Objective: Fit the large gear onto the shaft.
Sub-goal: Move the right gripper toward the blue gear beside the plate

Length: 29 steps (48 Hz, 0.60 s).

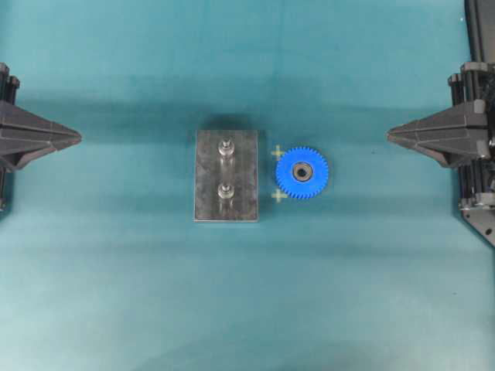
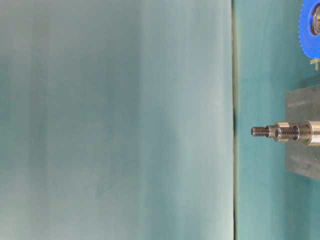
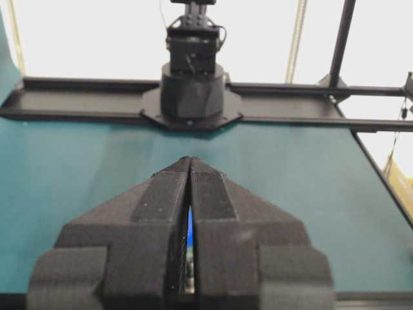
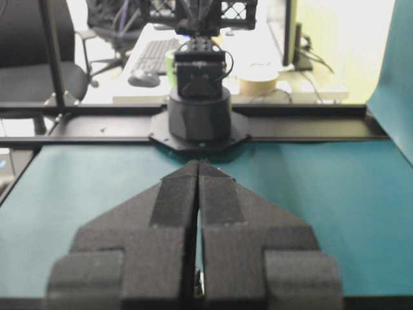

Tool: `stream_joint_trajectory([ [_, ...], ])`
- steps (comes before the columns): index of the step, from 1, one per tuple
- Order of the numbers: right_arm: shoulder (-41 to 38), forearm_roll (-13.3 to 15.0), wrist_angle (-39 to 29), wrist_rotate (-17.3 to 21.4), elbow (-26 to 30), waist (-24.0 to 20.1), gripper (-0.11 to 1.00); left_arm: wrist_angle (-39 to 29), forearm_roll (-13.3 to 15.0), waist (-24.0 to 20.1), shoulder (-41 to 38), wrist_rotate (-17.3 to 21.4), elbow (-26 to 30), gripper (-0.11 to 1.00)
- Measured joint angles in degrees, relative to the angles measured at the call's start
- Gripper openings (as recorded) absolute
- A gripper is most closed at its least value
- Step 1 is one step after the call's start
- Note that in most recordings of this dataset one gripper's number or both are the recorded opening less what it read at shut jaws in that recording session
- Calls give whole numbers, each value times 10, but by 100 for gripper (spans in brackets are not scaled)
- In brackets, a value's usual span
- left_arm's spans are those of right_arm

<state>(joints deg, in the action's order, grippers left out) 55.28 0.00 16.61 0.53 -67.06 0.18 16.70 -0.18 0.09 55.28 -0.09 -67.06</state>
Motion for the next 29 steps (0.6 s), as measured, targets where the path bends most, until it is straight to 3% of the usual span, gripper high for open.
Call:
stream_joint_trajectory([
  [5,3,-24,-10,6,-8,0,0,1,-1,2,-1,-45,-1,0],
  [12,23,-69,-64,39,-9,10,-1,-4,-3,4,-9,-62,-2,0],
  [29,-20,-75,-331,74,39,62,-1,-114,-4,-10,-102,-48,29,0],
])
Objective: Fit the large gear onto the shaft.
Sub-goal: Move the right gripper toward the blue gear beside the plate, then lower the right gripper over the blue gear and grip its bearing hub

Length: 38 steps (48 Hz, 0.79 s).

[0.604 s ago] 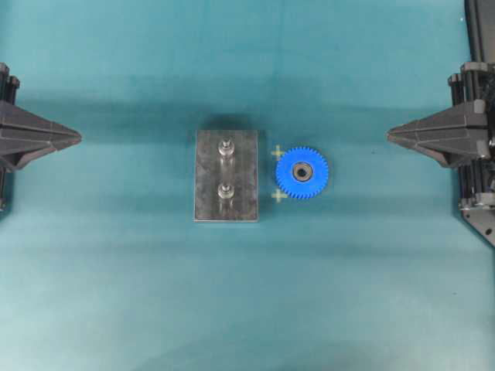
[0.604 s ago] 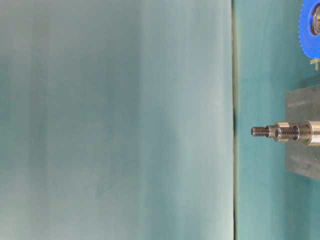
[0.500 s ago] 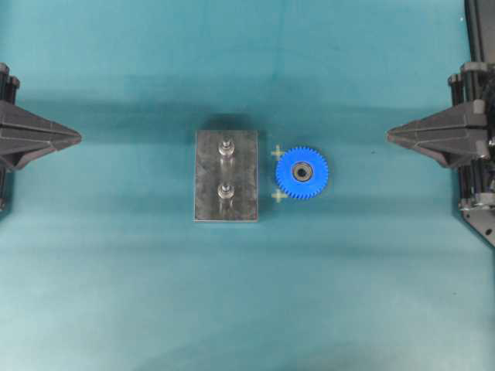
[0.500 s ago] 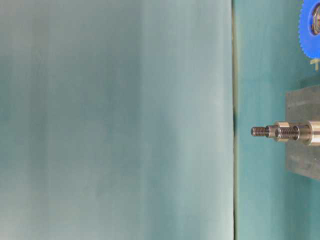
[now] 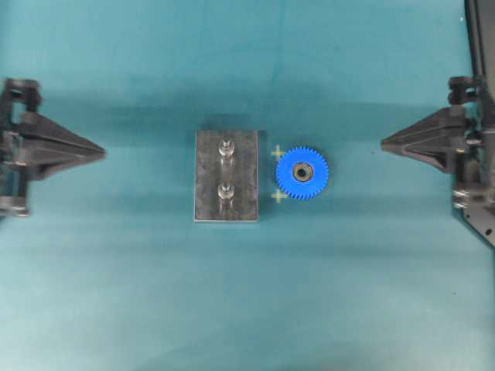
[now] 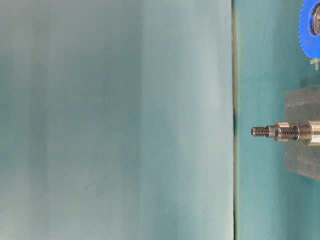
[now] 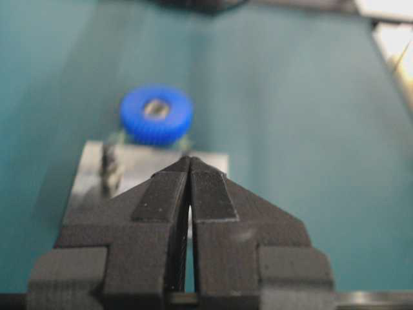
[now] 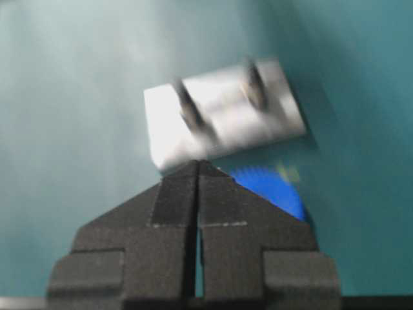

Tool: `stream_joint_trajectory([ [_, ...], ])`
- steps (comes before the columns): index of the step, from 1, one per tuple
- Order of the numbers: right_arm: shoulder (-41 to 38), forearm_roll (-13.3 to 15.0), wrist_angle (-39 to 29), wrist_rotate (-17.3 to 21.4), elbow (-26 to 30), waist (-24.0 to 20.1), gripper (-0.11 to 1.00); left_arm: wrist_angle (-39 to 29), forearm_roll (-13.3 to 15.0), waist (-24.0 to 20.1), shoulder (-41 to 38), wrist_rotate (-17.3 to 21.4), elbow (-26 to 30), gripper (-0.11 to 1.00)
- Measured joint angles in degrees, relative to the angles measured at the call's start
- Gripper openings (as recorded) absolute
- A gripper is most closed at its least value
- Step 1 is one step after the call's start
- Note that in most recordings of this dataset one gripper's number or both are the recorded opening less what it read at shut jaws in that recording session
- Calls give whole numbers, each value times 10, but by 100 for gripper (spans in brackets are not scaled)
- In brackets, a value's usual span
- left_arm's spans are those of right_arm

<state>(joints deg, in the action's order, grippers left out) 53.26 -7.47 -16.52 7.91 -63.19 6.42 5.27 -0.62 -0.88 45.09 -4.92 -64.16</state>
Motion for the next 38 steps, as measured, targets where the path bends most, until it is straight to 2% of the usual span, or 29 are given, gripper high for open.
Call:
stream_joint_trajectory([
  [6,-42,0,-54,5,26,14,-1,-17,-1,-4,-36,13,17,0],
  [20,-164,-2,-116,13,78,14,-1,-131,-1,-4,-69,26,51,0],
  [32,-285,-2,-138,15,138,17,0,-145,-2,-4,-112,26,67,0],
  [38,-346,-2,-139,16,168,20,4,-146,-2,-4,-139,27,76,0],
])
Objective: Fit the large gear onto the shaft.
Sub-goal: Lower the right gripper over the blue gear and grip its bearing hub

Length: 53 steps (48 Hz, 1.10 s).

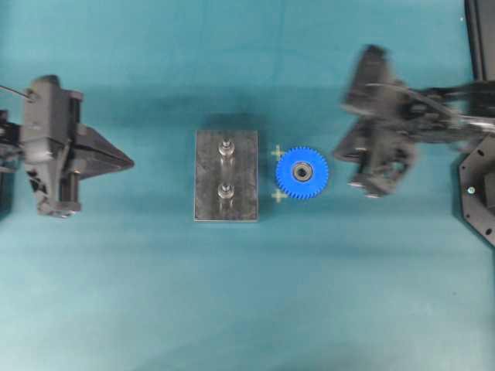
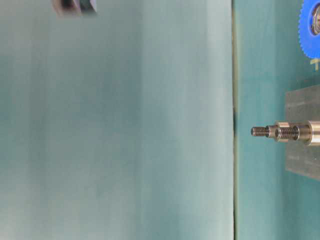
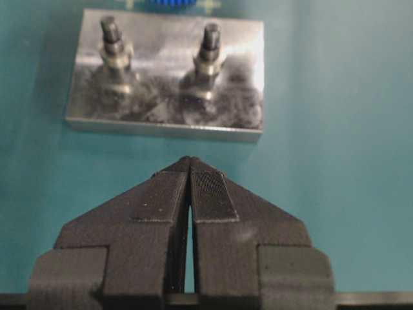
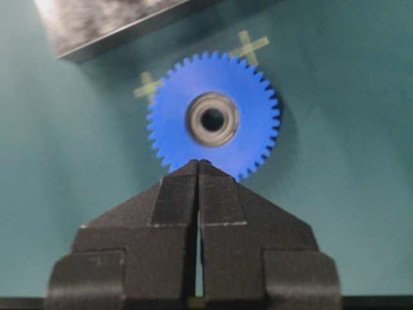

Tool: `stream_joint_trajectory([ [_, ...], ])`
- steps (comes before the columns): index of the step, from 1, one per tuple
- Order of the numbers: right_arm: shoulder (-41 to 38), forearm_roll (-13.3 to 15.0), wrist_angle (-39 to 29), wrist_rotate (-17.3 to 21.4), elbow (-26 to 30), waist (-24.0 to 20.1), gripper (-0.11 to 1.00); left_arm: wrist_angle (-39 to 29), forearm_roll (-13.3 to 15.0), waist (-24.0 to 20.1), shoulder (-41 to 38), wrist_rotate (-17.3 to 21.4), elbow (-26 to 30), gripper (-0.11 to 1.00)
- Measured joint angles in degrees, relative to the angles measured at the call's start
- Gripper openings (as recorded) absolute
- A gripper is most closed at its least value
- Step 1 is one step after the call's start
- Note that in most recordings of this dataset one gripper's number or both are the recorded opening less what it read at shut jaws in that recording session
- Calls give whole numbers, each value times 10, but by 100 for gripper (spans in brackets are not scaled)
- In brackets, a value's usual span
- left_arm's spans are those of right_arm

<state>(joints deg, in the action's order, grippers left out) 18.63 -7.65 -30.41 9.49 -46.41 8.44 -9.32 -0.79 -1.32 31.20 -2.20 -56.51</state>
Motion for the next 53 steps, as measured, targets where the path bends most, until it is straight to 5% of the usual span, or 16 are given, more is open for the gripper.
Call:
stream_joint_trajectory([
  [6,-52,0,0,-1,20,2,22,1,0,0,-17,1,7,0],
  [19,-140,1,-29,-2,60,5,94,2,-1,0,-22,1,9,0],
  [53,-234,29,-56,-2,110,34,92,3,-1,-1,-22,1,9,0],
])
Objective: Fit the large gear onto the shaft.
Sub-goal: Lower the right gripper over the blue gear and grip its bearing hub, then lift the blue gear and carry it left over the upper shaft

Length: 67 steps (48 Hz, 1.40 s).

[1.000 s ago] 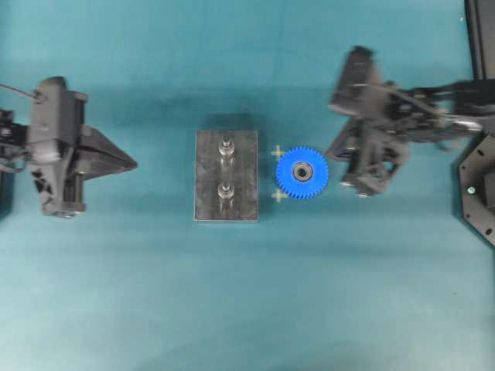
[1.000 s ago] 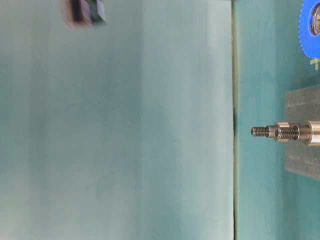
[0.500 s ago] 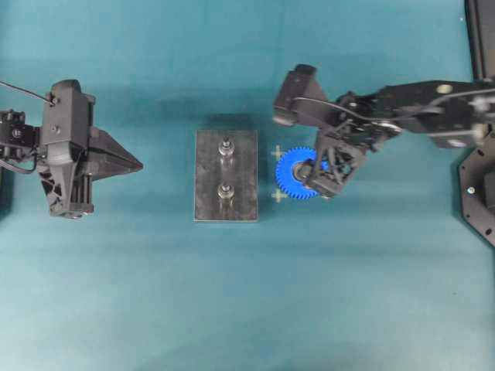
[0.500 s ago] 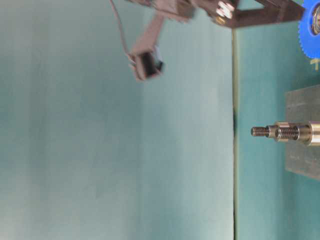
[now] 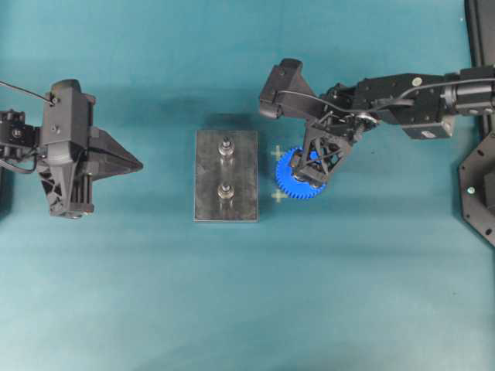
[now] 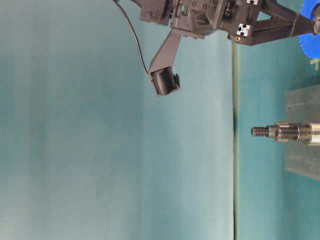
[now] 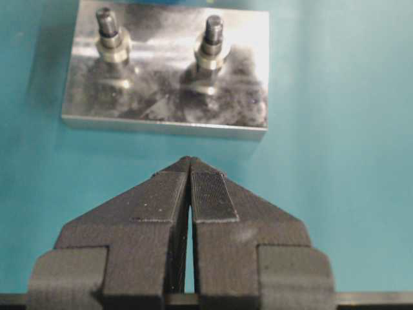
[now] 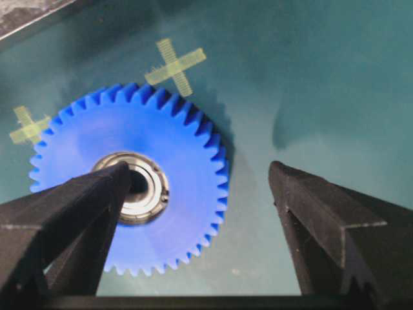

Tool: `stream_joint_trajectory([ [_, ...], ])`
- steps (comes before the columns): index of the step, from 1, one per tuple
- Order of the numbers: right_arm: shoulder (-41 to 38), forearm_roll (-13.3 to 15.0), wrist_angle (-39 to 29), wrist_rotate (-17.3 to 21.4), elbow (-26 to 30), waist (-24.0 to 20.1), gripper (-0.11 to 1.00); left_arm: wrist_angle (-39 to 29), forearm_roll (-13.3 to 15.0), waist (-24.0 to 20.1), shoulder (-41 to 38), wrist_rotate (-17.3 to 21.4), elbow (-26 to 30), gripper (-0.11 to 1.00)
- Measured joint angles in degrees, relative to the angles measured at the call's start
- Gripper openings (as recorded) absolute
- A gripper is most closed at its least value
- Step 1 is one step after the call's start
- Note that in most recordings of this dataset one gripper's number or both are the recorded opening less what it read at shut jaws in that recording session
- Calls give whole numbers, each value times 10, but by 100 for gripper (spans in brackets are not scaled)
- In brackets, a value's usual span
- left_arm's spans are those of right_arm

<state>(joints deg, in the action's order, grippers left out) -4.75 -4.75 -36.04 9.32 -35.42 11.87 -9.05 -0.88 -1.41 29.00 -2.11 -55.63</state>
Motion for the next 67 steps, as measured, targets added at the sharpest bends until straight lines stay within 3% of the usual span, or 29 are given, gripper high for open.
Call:
stream_joint_trajectory([
  [32,-34,-1,-27,0,18,0,90,18,0,0,-2,-1,0,0],
  [37,-39,-1,-35,0,23,-1,82,18,0,0,-2,-1,0,0],
  [45,-40,-2,-50,0,30,-4,49,18,1,1,-2,-2,0,0],
  [60,-40,-2,-59,1,34,-4,49,18,0,0,-4,-3,0,0],
  [67,-35,3,-93,1,48,4,49,18,0,0,-4,-4,0,0],
])
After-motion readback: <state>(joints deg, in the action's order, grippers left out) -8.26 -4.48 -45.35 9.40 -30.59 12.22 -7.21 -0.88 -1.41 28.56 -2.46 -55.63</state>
